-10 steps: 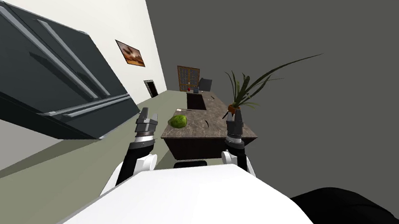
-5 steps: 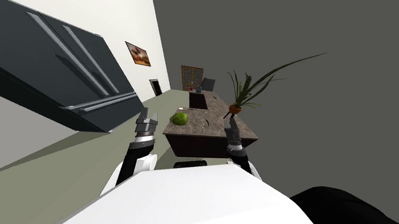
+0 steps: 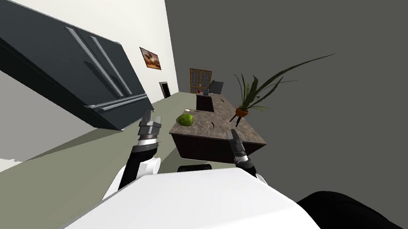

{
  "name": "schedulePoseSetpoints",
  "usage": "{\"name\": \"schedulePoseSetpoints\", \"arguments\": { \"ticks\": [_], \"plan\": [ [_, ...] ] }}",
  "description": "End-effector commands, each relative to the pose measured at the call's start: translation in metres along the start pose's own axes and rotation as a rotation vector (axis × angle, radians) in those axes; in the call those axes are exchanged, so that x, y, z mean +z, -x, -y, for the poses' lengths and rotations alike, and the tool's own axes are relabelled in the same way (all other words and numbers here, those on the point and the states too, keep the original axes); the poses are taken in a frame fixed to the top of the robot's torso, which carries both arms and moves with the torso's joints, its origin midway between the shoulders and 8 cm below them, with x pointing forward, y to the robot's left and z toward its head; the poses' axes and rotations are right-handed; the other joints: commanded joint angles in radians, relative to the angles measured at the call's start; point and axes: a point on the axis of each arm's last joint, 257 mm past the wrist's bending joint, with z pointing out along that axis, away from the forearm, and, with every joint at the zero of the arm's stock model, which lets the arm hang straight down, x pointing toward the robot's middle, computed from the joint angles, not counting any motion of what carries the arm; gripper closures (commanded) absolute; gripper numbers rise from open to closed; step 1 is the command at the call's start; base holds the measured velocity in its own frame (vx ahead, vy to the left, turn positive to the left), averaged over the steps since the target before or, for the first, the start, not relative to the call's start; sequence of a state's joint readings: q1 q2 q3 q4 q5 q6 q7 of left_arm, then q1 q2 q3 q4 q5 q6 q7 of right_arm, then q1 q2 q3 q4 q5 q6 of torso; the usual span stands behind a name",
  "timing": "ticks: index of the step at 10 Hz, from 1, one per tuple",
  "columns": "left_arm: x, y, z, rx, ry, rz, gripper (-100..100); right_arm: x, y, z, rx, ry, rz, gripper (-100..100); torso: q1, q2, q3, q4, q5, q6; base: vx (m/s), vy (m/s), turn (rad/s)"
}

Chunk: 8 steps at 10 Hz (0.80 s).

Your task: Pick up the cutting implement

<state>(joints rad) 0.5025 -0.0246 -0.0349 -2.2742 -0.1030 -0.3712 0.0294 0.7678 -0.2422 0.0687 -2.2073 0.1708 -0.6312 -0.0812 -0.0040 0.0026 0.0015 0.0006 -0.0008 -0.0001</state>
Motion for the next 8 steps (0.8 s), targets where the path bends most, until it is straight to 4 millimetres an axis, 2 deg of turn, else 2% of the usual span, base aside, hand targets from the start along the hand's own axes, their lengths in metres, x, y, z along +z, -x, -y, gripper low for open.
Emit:
{"name": "schedulePoseSetpoints", "arguments": {
  "ticks": [1,2,3,4,5,6,7,8],
  "plan": [
    [0.0,0.0,0.0,0.0,0.0,0.0,0,-0.01,-0.005,0.008,0.018,-0.037,-0.018,-100,0.0,0.0,0.0,0.0,0.0,0.0,-0.039,-0.042,0.089],
    [0.0,0.0,0.0,0.0,0.0,0.0,0,-0.028,-0.011,0.025,0.045,-0.1,-0.054,-100,0.001,0.0,0.0,0.0,0.0,0.0,-0.051,-0.032,0.188],
    [0.0,0.0,0.0,0.0,0.0,0.0,0,-0.031,-0.011,0.027,0.046,-0.111,-0.054,-100,0.001,0.0,0.0,0.0,0.0,0.0,-0.043,-0.029,0.098],
    [0.0,0.0,0.0,0.0,0.0,0.0,0,-0.051,-0.017,0.043,0.074,-0.175,-0.089,-100,0.001,0.0,0.0,0.0,0.0,0.0,-0.053,-0.028,0.247],
    [0.0,0.0,0.0,0.0,0.0,0.0,0,-0.056,-0.017,0.045,0.075,-0.19,-0.088,-100,0.001,0.001,0.0,0.0,0.0,0.0,-0.042,-0.034,0.09],
    [0.0,0.0,0.0,0.0,0.0,0.0,0,-0.079,-0.022,0.061,0.106,-0.26,-0.12,-100,0.001,0.0,0.0,0.0,0.0,0.001,-0.045,-0.03,0.201],
    [0.0,0.0,0.0,0.0,0.0,0.0,0,-0.084,-0.022,0.063,0.107,-0.274,-0.119,-100,0.001,0.0,0.0,0.0,0.0,0.0,-0.039,-0.031,0.12],
    [0.0,0.0,0.0,0.0,0.0,0.0,0,-0.108,-0.026,0.077,0.138,-0.346,-0.149,-100,0.001,0.0,0.0,0.0,0.0,0.0,-0.041,-0.025,0.268]
  ]
}}
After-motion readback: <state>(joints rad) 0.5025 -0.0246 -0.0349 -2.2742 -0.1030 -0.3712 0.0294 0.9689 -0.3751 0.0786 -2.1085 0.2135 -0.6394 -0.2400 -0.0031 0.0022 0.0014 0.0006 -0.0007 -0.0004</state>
